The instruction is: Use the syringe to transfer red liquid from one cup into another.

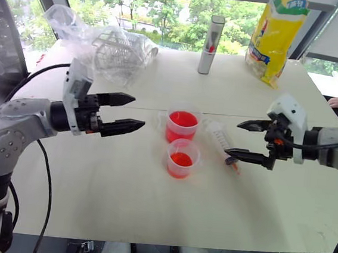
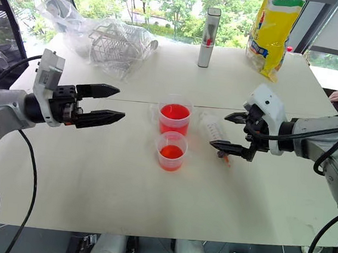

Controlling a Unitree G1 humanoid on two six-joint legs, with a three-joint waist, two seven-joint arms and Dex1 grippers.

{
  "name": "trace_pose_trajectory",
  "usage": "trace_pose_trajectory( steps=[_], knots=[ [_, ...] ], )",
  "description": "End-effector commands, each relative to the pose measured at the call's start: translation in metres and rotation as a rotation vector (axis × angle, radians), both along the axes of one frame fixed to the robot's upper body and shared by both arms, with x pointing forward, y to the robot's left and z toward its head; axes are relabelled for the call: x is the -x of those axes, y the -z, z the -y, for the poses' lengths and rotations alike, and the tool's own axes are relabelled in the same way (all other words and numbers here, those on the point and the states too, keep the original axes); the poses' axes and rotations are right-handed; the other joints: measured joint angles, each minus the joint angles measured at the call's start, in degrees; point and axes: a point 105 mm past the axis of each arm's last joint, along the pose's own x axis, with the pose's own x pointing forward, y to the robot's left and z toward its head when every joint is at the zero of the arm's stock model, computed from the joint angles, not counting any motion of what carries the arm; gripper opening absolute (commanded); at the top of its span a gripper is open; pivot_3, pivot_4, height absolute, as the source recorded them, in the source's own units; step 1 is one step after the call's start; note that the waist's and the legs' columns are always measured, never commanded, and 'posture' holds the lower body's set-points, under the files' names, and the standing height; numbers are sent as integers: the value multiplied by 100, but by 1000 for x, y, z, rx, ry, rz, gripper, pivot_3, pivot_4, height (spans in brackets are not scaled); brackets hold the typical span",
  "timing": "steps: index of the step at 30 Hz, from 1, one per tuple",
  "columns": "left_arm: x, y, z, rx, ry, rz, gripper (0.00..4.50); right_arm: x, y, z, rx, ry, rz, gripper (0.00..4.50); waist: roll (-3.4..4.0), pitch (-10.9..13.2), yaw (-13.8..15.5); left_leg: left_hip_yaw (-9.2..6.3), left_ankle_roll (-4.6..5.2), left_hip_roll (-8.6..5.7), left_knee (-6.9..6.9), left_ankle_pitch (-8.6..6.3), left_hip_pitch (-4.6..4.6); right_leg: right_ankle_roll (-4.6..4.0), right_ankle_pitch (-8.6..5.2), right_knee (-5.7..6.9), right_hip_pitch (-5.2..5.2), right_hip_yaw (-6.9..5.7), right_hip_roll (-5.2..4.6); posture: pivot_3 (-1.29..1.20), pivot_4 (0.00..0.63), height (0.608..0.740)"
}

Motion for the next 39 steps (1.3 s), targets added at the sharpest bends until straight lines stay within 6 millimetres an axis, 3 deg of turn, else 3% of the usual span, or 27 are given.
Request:
trace_pose_trajectory(
  steps=[1, 6, 11, 19, 27, 31, 33, 35, 39],
  knots=[
    [1, -7, 4, -1, 26, 44, 4500, -21, -8, 6, 23, 100, -21, 4435, 2, 0, -17, 3, 0, -1, 1, 0, 3, 0, 0, 0, 0, 2, 0, 0, 150, 740],
    [-2, -7, 7, 1, 30, 51, 4500, -62, 4, 3, 17, 300, -218, 4435, 1, 0, -20, 8, 0, -4, -1, 0, 8, -3, 0, 3, -3, 8, 4, 0, 150, 740],
    [0, -6, 7, 1, 23, 58, 4500, -80, 36, 2, 67, 452, -417, 4435, 1, 0, 29, 7, 0, -3, -1, 0, -13, -4, 0, 3, -19, 5, 0, 0, 150, 740],
    [6, -6, 5, 4, -12, 69, 4500, -100, 66, -1, 133, 554, -513, 4435, 1, -1, 6, 11, 0, -5, 6, 0, -25, -1, 2, 4, -27, 5, -4, 0, 150, 740],
    [8, -6, 6, 4, -34, 78, 4500, -101, 91, -2, 268, 539, -526, 4435, -2, -5, -10, 7, 0, -5, 5, 0, -20, -1, 2, 9, -25, 3, 1, 0, 150, 740],
    [8, -5, 6, 4, -36, 80, 4500, -103, 92, -6, 286, 521, -512, 3257, -3, -6, -11, 7, 0, -5, 6, 0, -8, -1, 2, 9, -12, 3, 0, 0, 150, 740],
    [7, -5, 6, 4, -37, 81, 4500, -103, 92, -7, 285, 517, -512, 2181, -3, -6, -11, 7, 0, -5, 6, 0, -8, -1, 2, 10, -12, 2, 0, 0, 150, 740],
    [6, -5, 7, 6, -37, 81, 4500, -103, 93, -9, 285, 514, -514, 1444, -5, -7, -15, 7, 0, -5, 5, 0, -7, -1, 2, 10, -12, 2, 0, 0, 150, 740],
    [5, -5, 7, 6, -34, 83, 4500, -103, 89, -10, 281, 508, -503, 1437, -6, -7, -17, 7, 0, -5, 5, 0, -6, -2, 2, 11, -12, 3, 0, 0, 150, 740]
  ],
)
